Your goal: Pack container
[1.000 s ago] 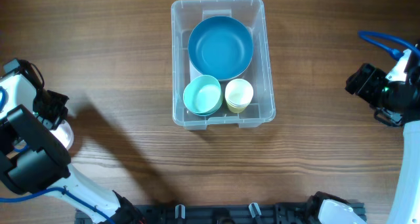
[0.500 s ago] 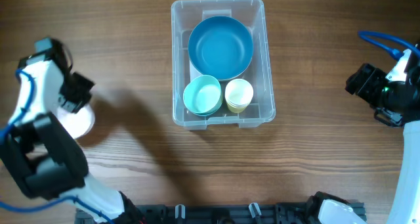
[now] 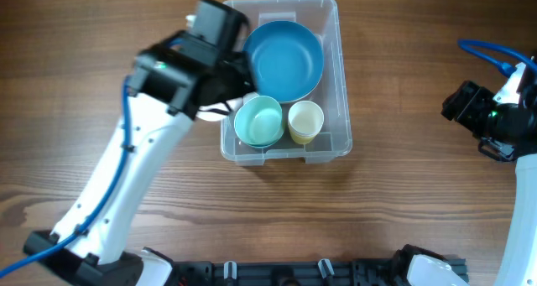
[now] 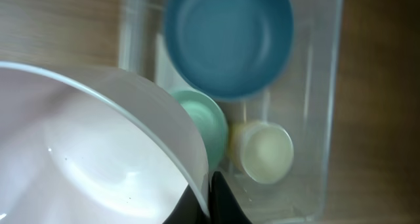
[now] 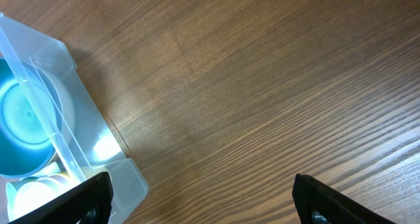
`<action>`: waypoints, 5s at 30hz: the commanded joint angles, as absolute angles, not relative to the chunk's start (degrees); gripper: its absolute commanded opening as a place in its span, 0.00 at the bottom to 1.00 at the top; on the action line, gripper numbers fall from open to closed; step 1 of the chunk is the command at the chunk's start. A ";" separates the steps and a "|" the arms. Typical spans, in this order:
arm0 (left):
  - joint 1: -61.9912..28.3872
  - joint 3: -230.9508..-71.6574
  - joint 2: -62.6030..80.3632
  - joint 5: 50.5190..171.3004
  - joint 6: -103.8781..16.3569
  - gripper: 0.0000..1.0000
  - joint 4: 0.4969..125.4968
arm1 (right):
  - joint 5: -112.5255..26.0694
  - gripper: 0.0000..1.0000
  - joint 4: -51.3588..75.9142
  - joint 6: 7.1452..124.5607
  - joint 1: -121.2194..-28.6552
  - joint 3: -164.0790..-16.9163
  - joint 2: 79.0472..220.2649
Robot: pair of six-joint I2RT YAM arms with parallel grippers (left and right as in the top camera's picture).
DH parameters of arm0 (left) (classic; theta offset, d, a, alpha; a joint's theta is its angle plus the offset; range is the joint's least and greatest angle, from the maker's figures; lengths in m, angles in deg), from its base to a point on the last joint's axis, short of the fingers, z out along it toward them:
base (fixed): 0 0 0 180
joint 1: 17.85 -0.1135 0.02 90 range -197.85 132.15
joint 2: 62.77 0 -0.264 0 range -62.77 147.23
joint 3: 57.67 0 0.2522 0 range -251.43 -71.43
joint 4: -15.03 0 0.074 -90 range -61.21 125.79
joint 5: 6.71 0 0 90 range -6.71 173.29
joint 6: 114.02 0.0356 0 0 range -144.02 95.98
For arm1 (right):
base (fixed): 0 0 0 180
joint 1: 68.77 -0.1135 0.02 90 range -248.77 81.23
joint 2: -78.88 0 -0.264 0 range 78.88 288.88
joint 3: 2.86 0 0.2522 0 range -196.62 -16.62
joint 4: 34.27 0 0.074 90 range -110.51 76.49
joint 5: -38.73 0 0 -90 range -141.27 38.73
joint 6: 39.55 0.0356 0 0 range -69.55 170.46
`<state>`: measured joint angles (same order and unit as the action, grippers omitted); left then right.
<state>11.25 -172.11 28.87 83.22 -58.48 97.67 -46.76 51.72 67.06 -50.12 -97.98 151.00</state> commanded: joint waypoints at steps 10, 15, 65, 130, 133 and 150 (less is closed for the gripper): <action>18.49 -172.75 38.88 83.94 -59.64 0.04 97.15 | -46.06 0.89 51.76 66.49 -49.83 -97.87 151.33; 18.49 -172.75 39.18 83.94 -59.57 0.04 97.15 | -46.06 0.89 51.76 66.49 -49.83 -97.87 151.33; -20.97 -170.36 20.56 75.61 -49.69 1.00 103.12 | -47.41 1.00 36.35 58.03 -66.69 -96.67 144.44; -20.97 -127.68 -33.36 87.79 -37.72 1.00 90.07 | -47.96 1.00 9.95 61.94 -66.88 -41.77 79.31; -20.97 -127.68 -33.36 87.76 -37.72 1.00 90.07 | -47.13 1.00 5.23 60.87 -66.90 -39.87 79.07; -20.97 -127.68 -33.36 87.76 -37.72 1.00 90.07 | -45.21 1.00 -22.60 56.65 -68.57 -18.99 79.03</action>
